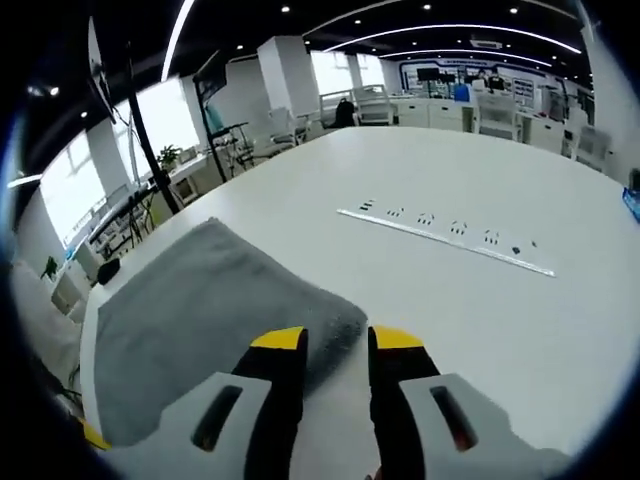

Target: Fold the towel on the table until its edges align and the towel forms a compact rectangular stack.

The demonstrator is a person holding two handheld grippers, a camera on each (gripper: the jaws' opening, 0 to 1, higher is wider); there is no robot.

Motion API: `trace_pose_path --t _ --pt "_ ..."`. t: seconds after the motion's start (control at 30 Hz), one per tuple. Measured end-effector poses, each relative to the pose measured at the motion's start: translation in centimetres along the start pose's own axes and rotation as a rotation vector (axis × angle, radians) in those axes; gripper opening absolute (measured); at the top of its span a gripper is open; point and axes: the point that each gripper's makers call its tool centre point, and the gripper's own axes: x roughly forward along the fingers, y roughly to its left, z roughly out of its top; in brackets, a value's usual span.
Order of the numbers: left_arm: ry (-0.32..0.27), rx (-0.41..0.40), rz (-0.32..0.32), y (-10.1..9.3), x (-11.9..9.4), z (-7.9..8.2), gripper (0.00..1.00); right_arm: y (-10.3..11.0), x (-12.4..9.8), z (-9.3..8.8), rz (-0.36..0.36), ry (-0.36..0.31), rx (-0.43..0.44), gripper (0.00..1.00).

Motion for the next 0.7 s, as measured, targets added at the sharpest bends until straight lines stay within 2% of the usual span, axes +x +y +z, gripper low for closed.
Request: trace_pose_path --t 0.2,0.37,0.53,0.7 --pt "0.025 0.008 0.031 0.3 0.1 -0.2 0.27 0.1 0.3 -0.5 0.024 0.007 0.006 0.21" --pt "0.019 0.017 0.014 0.0 -0.1 0.1 0.19 0.0 1.2 -0.6 0.031 0.009 0.017 0.15" --pt "0.069 0.048 0.006 -0.4 0.3 -1.0 0.17 0.4 1.0 -1.3 0.034 0.026 0.007 0.08" --pt "0.08 0.033 0.018 -0.2 0.5 -0.8 0.11 0.4 1.1 -1.4 0.042 0.028 0.009 0.03"
